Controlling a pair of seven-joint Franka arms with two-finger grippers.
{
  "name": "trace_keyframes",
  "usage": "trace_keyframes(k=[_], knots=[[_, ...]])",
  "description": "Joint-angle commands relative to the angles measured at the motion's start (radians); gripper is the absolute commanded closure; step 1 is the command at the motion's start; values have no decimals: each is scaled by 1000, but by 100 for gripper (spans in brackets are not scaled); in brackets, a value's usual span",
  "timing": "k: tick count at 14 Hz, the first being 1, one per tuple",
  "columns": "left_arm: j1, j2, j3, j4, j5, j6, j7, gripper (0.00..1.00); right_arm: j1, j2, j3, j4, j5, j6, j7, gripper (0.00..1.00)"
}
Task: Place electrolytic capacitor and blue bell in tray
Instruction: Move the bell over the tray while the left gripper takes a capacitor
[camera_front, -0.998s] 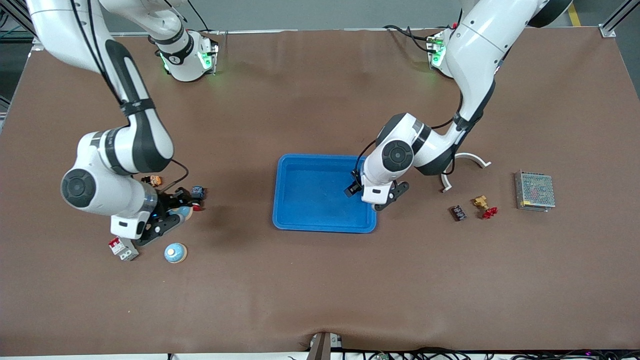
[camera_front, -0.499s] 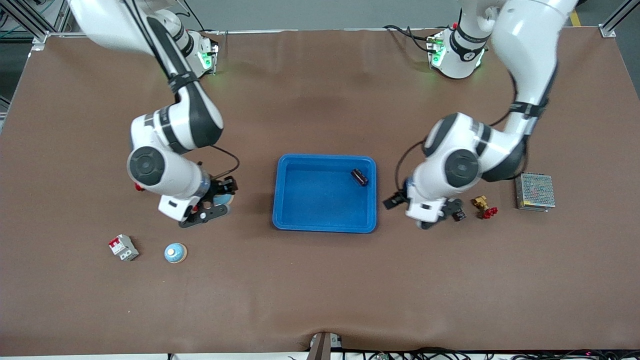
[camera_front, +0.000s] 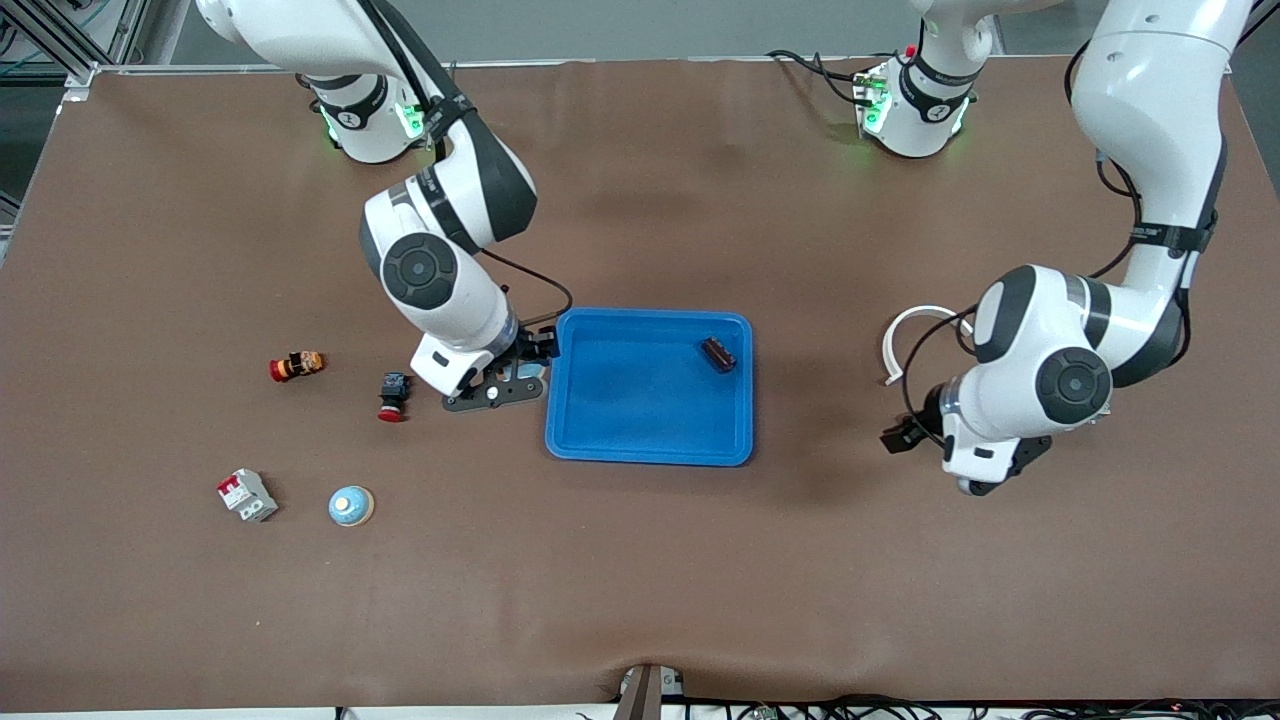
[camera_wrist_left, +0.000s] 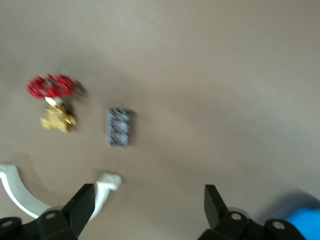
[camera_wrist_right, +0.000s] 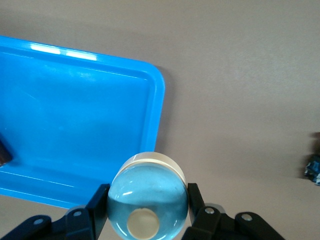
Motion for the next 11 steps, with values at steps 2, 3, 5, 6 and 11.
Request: trace_keyframes(k=[2, 3, 5, 6, 11], knots=[[69, 13, -10, -110, 59, 150, 1, 19, 48, 22, -11, -4, 7, 55, 102, 50], [71, 16, -10, -130, 59, 179, 1, 23, 59, 31, -11, -3, 7, 66, 121, 50], [69, 36, -8, -142, 60, 206, 1, 33, 85, 49, -11, -3, 7, 94, 152, 50], [71, 46, -10, -141, 66, 206, 1, 37, 92, 59, -11, -3, 7, 101, 165, 50], [72, 77, -10, -142, 111, 207, 1, 49, 135, 115, -11, -4, 7, 161, 207, 50]])
